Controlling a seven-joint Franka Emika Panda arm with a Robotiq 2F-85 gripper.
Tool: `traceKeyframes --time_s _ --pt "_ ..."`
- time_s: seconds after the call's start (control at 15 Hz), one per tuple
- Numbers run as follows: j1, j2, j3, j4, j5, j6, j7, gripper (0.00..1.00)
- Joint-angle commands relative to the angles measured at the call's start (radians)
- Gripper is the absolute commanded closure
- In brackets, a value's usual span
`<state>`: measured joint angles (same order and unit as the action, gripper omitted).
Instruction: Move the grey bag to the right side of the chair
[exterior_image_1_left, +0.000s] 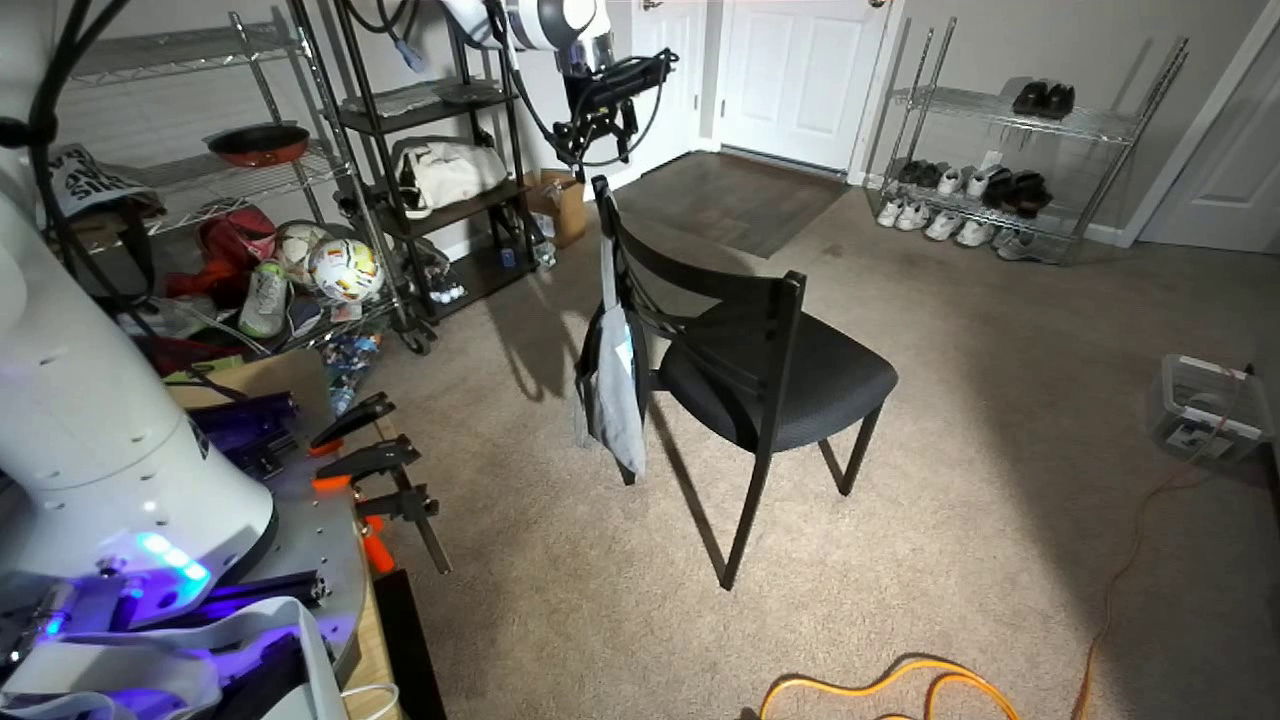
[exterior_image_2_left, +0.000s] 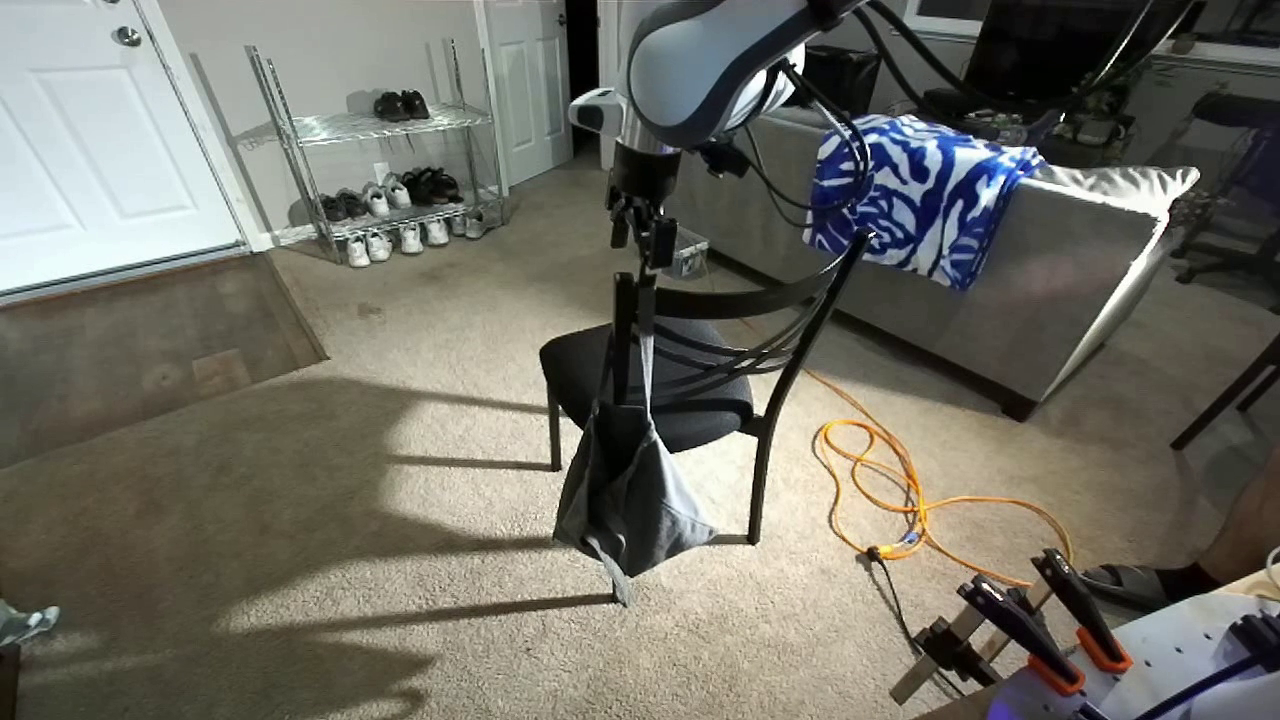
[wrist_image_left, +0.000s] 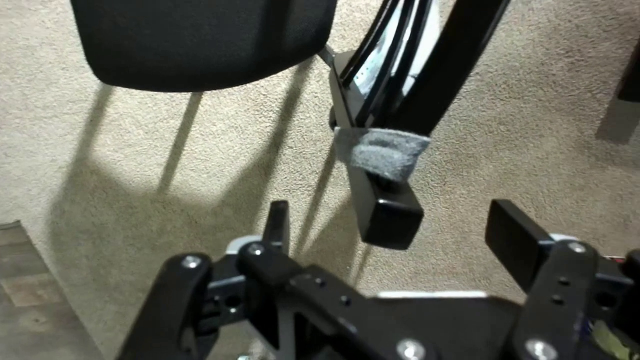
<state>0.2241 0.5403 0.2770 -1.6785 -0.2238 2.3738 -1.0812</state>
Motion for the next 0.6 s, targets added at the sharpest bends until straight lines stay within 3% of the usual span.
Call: traceKeyframes --time_s 0.0,0.53 --pt "-0.004 -0.020 0.003 0.007 0.060 -0.141 0.031 0.00" --pt "-0.003 -0.007 -0.014 0.048 0.084 -0.256 0.068 0.00"
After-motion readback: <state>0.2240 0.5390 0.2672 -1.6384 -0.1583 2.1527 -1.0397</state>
